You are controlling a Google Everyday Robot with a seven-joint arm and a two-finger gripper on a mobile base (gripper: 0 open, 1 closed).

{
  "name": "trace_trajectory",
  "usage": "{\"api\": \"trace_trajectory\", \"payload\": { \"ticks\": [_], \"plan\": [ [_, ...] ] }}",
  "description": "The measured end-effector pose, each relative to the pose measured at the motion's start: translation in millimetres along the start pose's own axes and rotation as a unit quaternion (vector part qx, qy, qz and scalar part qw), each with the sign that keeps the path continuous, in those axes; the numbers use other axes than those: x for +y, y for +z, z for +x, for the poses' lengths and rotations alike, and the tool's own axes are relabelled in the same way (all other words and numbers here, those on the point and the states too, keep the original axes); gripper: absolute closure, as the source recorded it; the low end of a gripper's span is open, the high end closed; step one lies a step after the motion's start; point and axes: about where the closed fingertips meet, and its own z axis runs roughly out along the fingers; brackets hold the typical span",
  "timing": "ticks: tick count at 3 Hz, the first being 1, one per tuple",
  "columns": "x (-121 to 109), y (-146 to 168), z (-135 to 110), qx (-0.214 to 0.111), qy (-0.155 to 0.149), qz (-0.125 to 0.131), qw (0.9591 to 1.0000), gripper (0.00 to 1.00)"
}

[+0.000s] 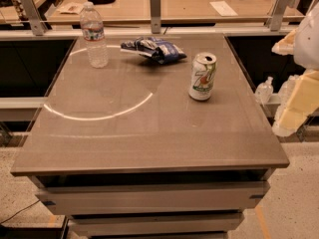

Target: Knock water bottle over

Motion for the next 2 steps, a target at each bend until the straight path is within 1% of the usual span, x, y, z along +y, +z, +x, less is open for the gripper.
{"api": "trace_trajectory", "payload": {
  "ticks": [1, 2],
  "plan": [
    [0.0, 0.0, 0.0, 0.0, 0.0, 0.0, 1.0, 0.0],
    [-2.0, -0.8, -3.6, -0.008, 0.01, 0.001, 0.9999, 0.0]
  ]
}}
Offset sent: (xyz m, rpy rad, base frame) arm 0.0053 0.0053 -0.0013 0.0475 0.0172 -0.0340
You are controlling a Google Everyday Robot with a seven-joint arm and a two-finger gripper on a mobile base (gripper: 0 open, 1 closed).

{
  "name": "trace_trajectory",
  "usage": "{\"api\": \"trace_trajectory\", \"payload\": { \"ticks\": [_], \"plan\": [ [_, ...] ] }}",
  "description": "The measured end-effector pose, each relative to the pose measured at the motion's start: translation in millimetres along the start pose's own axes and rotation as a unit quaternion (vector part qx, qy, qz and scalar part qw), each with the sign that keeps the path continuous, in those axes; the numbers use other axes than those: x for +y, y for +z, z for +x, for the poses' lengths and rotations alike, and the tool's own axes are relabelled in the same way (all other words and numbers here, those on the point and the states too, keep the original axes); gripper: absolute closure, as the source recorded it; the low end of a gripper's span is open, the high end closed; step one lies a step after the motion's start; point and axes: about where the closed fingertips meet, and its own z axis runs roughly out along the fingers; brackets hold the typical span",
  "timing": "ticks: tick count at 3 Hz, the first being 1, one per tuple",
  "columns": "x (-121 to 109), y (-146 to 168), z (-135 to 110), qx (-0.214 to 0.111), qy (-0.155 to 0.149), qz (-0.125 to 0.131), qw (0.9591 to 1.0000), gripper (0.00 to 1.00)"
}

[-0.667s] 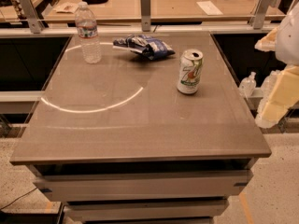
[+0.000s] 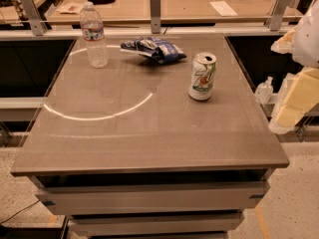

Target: Knock water bottle over

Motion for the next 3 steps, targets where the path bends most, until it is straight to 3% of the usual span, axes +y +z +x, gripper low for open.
{"api": "trace_trajectory", "payload": {
  "ticks": [1, 2, 3],
  "plan": [
    [-11, 4, -3, -0.057, 0.05, -0.006, 0.9971, 0.0],
    [-13, 16, -14, -0.144, 0.082, -0.02, 0.986, 0.0],
    [-21, 29, -19, -0.263, 0.093, 0.005, 0.9604, 0.0]
  ]
}}
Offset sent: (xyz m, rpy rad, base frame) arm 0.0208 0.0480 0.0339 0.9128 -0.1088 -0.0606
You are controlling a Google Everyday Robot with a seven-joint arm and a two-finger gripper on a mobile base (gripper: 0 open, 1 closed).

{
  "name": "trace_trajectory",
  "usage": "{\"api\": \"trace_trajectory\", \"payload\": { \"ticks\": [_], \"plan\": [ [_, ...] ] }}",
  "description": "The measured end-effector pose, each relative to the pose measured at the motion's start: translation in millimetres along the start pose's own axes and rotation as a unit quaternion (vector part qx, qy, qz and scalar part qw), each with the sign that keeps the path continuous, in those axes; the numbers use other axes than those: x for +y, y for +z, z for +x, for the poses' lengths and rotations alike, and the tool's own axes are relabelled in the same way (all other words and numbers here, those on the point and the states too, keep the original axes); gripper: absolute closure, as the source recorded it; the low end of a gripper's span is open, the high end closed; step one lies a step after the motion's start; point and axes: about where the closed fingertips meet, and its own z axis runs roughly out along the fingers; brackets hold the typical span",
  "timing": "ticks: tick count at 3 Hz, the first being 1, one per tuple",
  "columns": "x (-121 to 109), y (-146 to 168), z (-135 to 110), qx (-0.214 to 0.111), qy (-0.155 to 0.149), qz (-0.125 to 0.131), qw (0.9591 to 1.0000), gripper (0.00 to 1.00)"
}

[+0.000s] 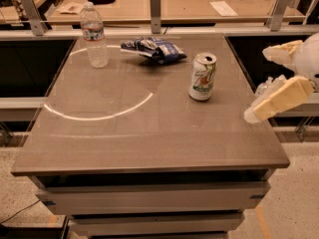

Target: Knock water bottle over

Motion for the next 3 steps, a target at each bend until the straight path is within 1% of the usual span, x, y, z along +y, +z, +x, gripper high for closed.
{"api": "trace_trajectory", "payload": {
  "ticks": [1, 2, 3],
  "plan": [
    [8, -4, -34, -0.106, 0.009, 0.035, 0.9937, 0.0],
    [19, -23, -80, -0.15, 0.022, 0.07, 0.986, 0.0],
    [27, -31, -105, -0.138, 0.068, 0.086, 0.9844, 0.0]
  ]
}}
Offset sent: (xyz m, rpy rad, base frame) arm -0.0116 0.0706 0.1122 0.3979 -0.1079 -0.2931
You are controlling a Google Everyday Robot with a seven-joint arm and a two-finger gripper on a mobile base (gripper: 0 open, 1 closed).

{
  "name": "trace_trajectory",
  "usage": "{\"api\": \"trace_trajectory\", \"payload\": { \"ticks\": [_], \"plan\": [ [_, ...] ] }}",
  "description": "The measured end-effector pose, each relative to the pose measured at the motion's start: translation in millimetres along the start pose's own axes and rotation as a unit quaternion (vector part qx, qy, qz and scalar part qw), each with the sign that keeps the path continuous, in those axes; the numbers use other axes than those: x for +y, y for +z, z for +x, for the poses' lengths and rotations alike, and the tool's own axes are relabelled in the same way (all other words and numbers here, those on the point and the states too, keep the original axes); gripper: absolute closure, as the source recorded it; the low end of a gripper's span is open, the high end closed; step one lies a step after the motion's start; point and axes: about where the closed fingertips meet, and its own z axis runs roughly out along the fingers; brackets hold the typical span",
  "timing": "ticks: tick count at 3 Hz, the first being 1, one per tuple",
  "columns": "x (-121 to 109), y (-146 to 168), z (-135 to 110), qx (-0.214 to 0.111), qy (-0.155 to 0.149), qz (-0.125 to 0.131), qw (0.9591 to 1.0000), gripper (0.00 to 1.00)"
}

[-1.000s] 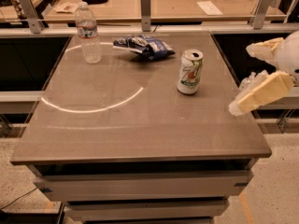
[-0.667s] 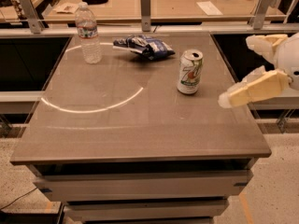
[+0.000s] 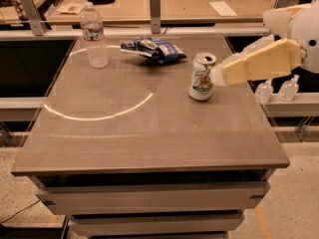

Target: Knock water bottle over

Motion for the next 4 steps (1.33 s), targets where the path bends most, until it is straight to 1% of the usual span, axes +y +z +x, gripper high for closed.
{"api": "trace_trajectory", "payload": {
  "ticks": [1, 2, 3, 4],
  "plan": [
    [3, 0, -3, -0.001, 0.039, -0.002, 0.9992, 0.0],
    [3, 0, -3, -0.001, 0.039, -0.002, 0.9992, 0.0],
    [30, 16, -8, 0.005, 0.046, -0.028, 0.9985, 0.0],
    [75, 58, -10, -0.01, 0.059, -0.073, 0.9955, 0.0]
  ]
}}
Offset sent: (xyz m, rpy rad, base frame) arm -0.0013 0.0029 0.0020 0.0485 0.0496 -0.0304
